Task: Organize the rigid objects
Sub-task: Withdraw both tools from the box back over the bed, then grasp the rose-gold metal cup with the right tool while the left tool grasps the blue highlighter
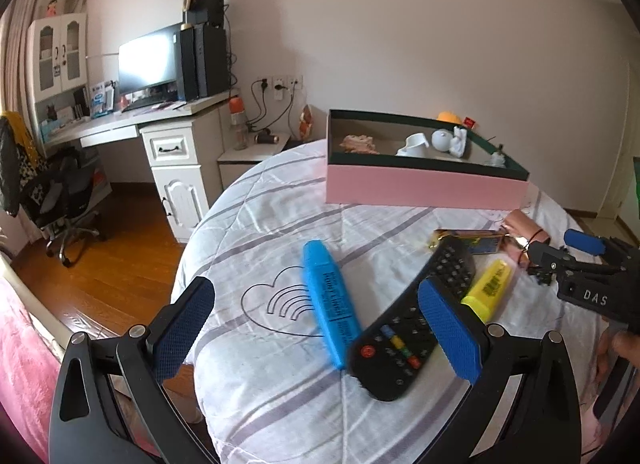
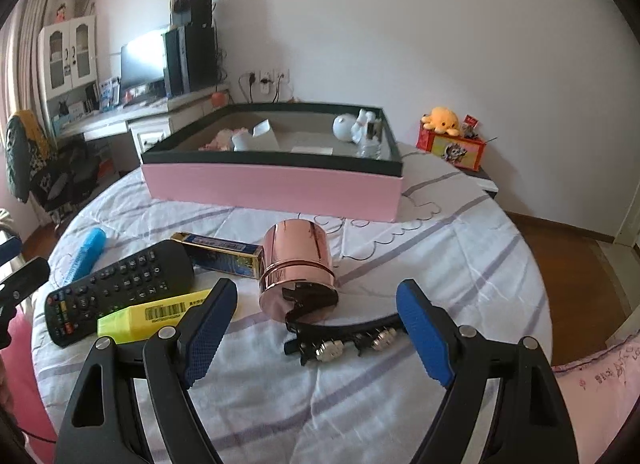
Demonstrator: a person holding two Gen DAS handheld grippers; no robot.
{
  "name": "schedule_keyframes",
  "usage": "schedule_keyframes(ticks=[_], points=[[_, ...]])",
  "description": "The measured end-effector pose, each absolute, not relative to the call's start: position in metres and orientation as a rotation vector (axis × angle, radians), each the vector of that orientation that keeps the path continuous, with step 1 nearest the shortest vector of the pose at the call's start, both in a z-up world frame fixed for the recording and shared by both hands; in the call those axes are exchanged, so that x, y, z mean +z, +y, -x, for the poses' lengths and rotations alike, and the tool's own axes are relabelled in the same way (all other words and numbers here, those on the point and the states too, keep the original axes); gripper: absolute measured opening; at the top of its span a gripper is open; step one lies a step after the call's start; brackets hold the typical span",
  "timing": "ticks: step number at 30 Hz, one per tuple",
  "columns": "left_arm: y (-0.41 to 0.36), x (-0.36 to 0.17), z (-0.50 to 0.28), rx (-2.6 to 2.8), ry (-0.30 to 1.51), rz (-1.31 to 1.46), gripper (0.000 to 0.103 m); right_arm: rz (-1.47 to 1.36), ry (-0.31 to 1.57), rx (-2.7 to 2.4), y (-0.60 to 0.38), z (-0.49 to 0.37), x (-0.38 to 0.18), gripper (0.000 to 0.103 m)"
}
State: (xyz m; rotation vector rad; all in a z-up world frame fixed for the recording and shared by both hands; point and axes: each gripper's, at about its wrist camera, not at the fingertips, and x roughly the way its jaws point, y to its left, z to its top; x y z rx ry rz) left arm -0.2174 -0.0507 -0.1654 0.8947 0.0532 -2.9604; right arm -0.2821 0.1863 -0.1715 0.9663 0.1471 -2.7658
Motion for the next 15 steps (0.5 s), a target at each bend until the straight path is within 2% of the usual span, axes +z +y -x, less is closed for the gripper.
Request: schedule_keyframes(ticks=[6,8,10,13,14,15], points=[[-0.056,-0.171,0.225,-2.948,0.057,-0.925,0.103,-1.054,0.199,-2.691,0.177,0.303,-0.176,0.081],[-0.057,-0.173,0.227,-2.946,0.052,-0.934,0.103,-1.098,0.185,-2.647,0.177,0.308,-0.181,0.066],[-0.058,-0.175,0.23,-2.935,0.04,-0.945,0.103,-1.13,0.162,-2.615,0.179,0.31,-0.185,0.06],[-0.059,-0.175,0.232,-2.936,0.041,-0.952,0.103,-1.158,0.138,-2.573,0.18,0.313,-0.189,0.057],[-0.06,-0.175,0.233,-2.937,0.046,-0.956,0.103,-1.158,0.141,-2.577,0.181,0.313,-0.189,0.048],[-0.06,-0.175,0.234,-2.938,0.046,-0.962,0.103,-1.151,0.139,-2.578,0.181,0.312,-0.189,0.048]])
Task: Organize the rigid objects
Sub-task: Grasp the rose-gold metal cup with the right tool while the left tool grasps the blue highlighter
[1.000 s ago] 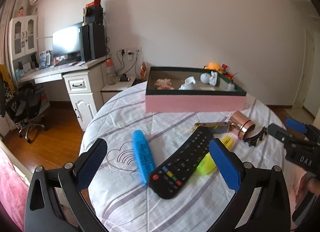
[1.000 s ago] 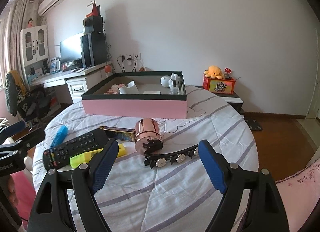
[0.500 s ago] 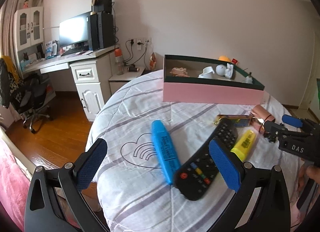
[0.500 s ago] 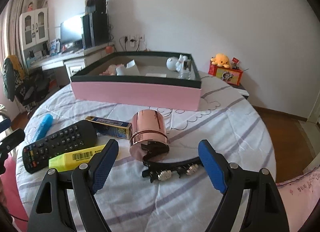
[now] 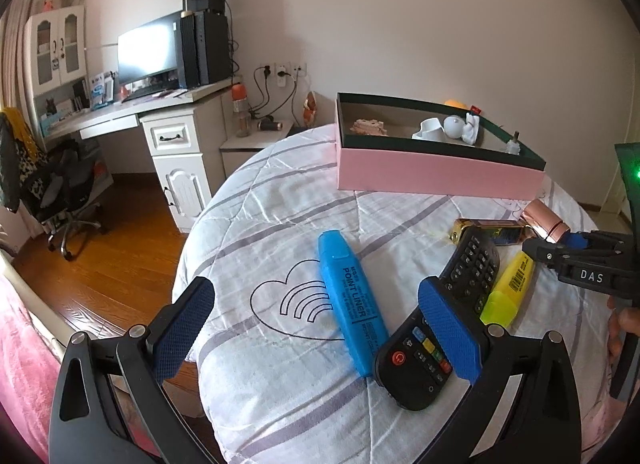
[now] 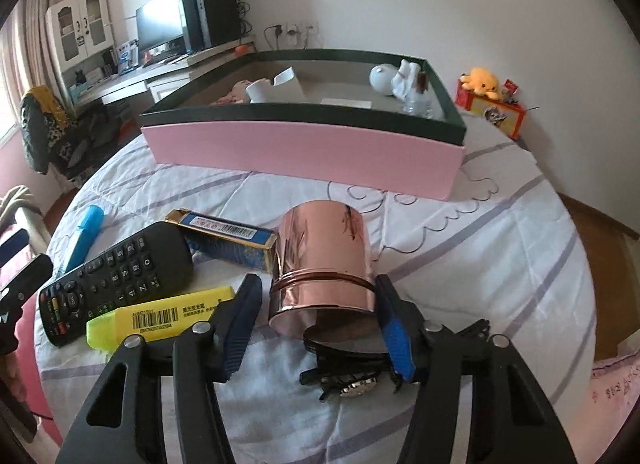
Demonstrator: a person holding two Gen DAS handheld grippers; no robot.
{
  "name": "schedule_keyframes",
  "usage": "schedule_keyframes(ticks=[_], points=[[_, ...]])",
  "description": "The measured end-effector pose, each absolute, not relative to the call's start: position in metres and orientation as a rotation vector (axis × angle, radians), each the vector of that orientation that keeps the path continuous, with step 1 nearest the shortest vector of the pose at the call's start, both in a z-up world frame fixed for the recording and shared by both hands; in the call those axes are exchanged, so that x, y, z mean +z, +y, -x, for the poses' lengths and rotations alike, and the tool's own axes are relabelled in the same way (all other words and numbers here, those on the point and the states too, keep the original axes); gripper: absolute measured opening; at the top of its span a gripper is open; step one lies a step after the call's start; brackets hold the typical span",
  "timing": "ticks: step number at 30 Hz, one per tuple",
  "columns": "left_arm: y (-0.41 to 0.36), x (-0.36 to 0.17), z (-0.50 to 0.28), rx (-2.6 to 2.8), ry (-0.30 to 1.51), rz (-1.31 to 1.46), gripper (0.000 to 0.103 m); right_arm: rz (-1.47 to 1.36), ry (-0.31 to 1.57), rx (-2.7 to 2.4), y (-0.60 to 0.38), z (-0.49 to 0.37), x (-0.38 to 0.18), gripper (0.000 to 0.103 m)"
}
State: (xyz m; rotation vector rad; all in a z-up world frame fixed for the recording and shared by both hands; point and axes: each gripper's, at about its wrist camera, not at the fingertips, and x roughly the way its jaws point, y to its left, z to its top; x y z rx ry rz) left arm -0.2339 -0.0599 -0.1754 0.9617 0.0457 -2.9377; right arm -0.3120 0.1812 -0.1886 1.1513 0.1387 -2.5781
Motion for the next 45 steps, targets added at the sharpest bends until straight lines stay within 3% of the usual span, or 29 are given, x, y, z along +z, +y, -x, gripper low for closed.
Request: schedule_keyframes(ticks=[20,23,25,27,35,38,40,45], points=[[-0.063,-0.2,0.28,-2.884,-0.036,-1.116,0.103,-1.107,0.211,-2.652,0.179,0.292,-0.189,0.048],[-0.06,-0.199,0.277,-2.941,-0.076,-1.118,0.091,-1.107,0.208,-2.652,0.179,0.291,-0.189,0.048],[-0.059,-0.197,0.276,-2.987,-0.087,-1.141,0.076,-1.106,0.2,-2.65,0.18,0.292,-0.189,0.048],[-0.059,-0.194,0.274,-2.979,-0.122,-1.147,0.068,-1.106,0.201,-2.651,0.18,0.292,-0.189,0.048],[-0.068,-0.193,0.277,-2.894,-0.177,-1.194,0.071,-1.105,0.217,-2.657,0.179,0.291,-0.19,0.048],[-0.061,-0.193,0.27,-2.913,-0.224,-1.183,0.064,-1.105,0.223,-2.659,0.179,0.291,-0.191,0.048],[-0.055,-0.194,0.268,-2.957,-0.256,-1.174,0.047,-1.104,0.224,-2.66,0.179,0.292,-0.191,0.048],[-0.048,-0.191,0.284,-2.989,-0.326,-1.206,0.028,-1.104,0.231,-2.663,0.179,0.291,-0.191,0.048]])
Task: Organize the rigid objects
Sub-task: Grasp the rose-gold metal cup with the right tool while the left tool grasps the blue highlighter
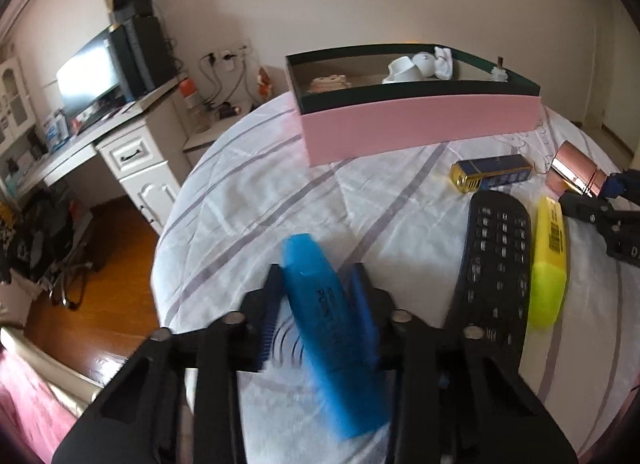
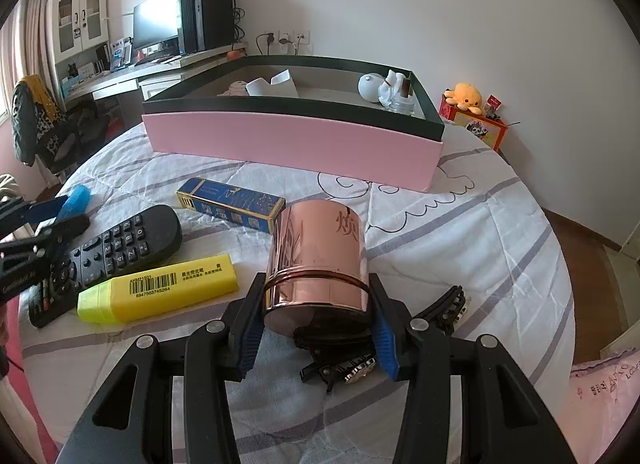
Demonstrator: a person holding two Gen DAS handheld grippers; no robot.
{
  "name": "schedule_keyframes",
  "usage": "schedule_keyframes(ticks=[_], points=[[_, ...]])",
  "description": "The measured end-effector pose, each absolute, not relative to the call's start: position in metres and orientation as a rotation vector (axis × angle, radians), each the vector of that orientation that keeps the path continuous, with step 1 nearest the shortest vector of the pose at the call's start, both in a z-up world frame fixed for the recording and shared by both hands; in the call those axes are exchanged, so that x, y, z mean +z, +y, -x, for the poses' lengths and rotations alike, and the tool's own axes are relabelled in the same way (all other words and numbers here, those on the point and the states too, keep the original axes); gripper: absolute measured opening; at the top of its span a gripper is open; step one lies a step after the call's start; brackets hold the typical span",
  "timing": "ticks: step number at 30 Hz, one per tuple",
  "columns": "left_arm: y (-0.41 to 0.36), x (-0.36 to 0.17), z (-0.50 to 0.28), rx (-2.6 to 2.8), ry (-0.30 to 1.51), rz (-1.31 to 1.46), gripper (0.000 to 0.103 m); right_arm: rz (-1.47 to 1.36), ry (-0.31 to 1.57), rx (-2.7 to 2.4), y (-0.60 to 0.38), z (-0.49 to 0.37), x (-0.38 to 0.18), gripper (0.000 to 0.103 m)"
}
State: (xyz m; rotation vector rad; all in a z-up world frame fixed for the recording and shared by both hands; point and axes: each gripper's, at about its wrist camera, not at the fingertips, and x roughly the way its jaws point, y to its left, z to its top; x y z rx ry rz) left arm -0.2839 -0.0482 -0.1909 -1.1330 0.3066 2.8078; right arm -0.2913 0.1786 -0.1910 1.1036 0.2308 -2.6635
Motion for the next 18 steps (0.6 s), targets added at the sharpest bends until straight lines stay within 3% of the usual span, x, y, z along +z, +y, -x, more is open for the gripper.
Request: schedule_keyframes(ticks=[8,11,15,18], points=[[-0.027,-0.189,0.318,2.777,0.447,1.136,0.027,-1.104,0.228,-2.663,0.179,0.291,-0.191,0.048],[-0.031,-0.193,0.317,2.787,0.386,1.15,0.028,-1.104,0.224,-2.663,0.179,0.291,-0.191,0.048],[-0.041,-0.193,0.307,2.84,0.291,1.156,0.055,-1.105,0.224,-2.665,0.179,0.292,-0.191,0.048],[-0.047,-0.196,0.308,2.842,0.216,1.167,0.058,-1.106,0.226,-2.667,0.179,0.292,-0.191,0.048]])
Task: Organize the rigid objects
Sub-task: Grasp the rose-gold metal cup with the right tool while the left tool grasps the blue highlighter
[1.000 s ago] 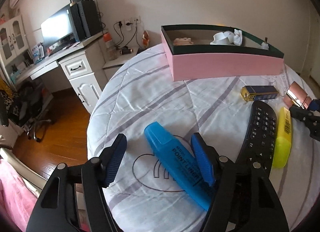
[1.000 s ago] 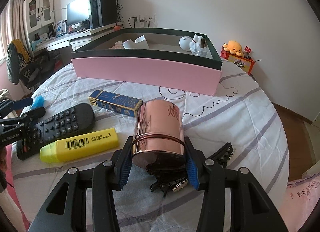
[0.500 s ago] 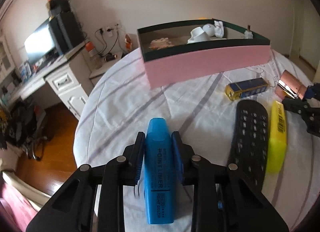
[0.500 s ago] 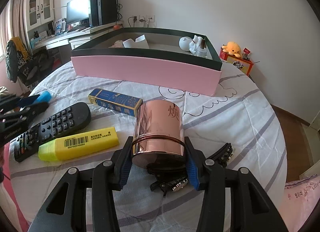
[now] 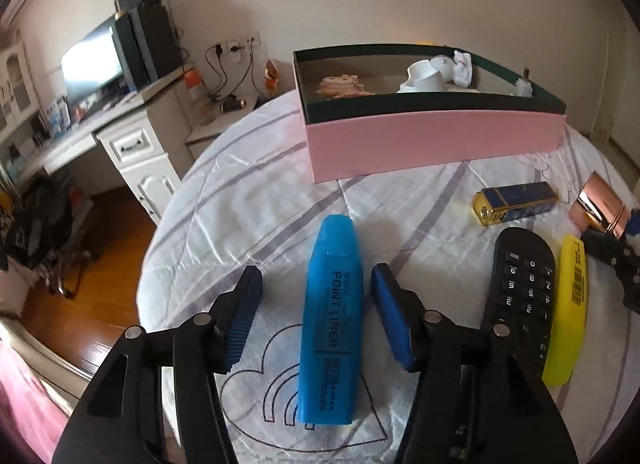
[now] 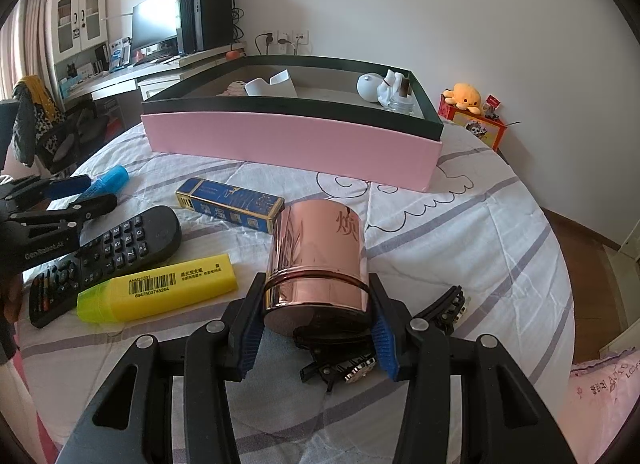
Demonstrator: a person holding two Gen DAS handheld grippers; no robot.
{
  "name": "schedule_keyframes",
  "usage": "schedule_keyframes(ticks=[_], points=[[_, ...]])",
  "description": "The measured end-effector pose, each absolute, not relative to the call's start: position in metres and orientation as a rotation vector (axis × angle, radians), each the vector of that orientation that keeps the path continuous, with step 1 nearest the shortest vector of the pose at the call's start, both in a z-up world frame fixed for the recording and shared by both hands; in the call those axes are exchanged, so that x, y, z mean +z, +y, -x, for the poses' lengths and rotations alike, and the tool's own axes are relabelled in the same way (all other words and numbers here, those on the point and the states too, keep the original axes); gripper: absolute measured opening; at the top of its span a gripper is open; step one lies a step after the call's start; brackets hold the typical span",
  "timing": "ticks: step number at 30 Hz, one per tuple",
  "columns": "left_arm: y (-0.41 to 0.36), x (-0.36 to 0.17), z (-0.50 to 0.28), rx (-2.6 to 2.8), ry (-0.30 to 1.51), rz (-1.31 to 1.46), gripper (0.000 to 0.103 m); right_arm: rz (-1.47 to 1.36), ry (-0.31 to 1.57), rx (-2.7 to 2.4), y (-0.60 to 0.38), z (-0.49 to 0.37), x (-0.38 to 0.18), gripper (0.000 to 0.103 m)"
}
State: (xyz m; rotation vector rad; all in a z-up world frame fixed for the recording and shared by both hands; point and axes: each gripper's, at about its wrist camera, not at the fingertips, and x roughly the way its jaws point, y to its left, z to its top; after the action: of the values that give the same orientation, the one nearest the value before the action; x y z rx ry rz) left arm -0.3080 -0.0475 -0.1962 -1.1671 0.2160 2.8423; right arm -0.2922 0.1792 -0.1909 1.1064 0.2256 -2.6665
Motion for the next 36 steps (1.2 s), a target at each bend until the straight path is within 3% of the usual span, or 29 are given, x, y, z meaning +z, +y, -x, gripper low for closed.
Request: schedule_keyframes(ticks=[9,11,13,23,36], points=[[-0.05,-0.198,0.312,2.814,0.178,1.171,0.058,-1.128,0.243,-2.669,0.177,0.293,-0.192,0.047],[-0.048,-0.198,0.31,2.811,0.185,1.146,0.046,-1.122,0.254,-2.672,0.177,0.292,-0.192,0.047],[-0.045,-0.198,0.306,2.803,0.212,1.108,0.027,-1.111,0.257,-2.676,0.177,0.291,-0.191,0.047],[-0.041,-0.197,0.302,2.814,0.264,1.07,0.027,-1.073,0.257,-2.698,0.177,0.286,-0.188,0.047],[-0.036,-0.174,0.295,2.755,0.178,1.013,0.027,-1.031,0.201,-2.684,0.181,0.283,-0.185,0.047]])
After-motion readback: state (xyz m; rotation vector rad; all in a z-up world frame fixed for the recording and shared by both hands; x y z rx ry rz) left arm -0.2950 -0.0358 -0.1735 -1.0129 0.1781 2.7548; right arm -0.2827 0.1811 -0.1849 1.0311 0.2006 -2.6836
